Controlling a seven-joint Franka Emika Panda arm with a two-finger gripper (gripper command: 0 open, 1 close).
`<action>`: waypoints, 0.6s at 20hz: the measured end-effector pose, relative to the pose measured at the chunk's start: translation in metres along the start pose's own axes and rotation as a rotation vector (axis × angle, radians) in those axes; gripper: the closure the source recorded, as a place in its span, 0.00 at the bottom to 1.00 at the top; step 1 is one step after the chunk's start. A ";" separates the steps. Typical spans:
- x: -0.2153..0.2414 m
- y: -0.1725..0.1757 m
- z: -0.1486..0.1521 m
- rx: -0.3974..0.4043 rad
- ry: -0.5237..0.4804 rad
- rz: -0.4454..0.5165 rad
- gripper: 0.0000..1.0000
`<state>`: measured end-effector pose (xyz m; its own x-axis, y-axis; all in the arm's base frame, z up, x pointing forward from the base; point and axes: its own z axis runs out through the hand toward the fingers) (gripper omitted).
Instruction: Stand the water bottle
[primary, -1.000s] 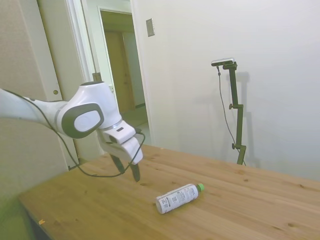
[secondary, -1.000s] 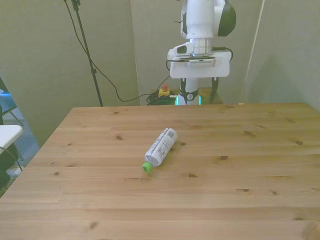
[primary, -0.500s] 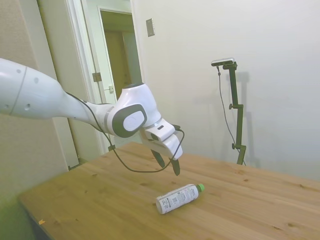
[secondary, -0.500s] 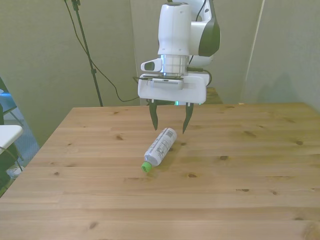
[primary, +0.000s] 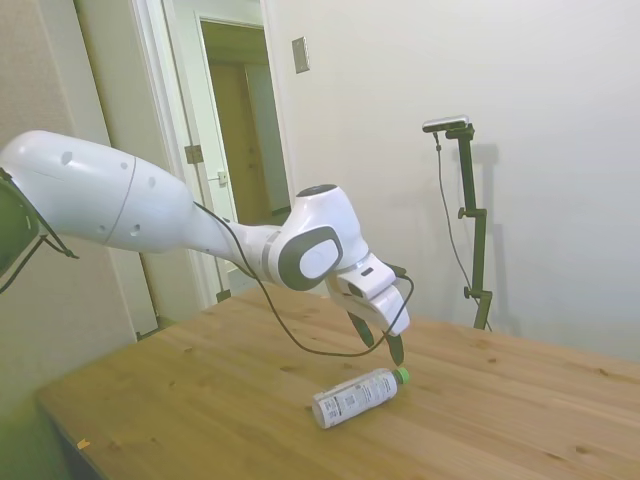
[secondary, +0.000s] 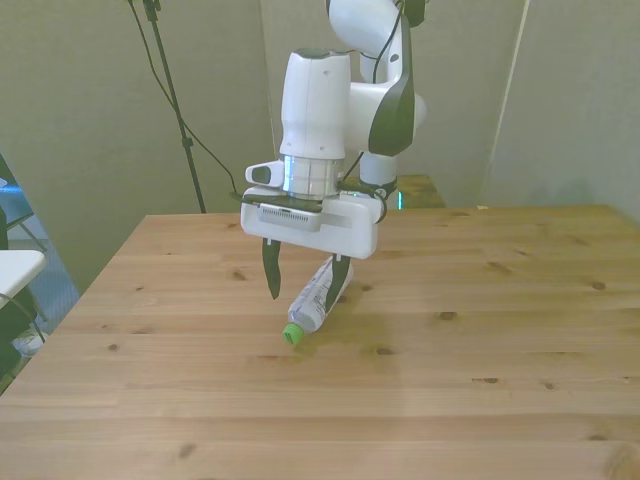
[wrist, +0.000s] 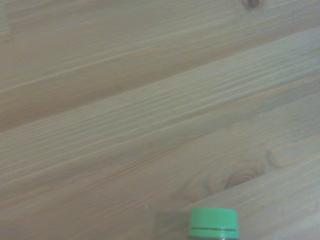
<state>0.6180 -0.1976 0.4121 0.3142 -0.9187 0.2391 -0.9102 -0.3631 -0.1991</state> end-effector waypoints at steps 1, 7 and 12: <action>0.002 0.002 0.007 -0.006 0.001 0.004 0.00; 0.000 0.004 0.035 -0.019 -0.005 0.016 0.00; -0.003 0.002 0.046 -0.024 -0.008 0.020 0.00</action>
<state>0.6273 -0.2025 0.3675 0.2976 -0.9271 0.2278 -0.9227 -0.3406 -0.1807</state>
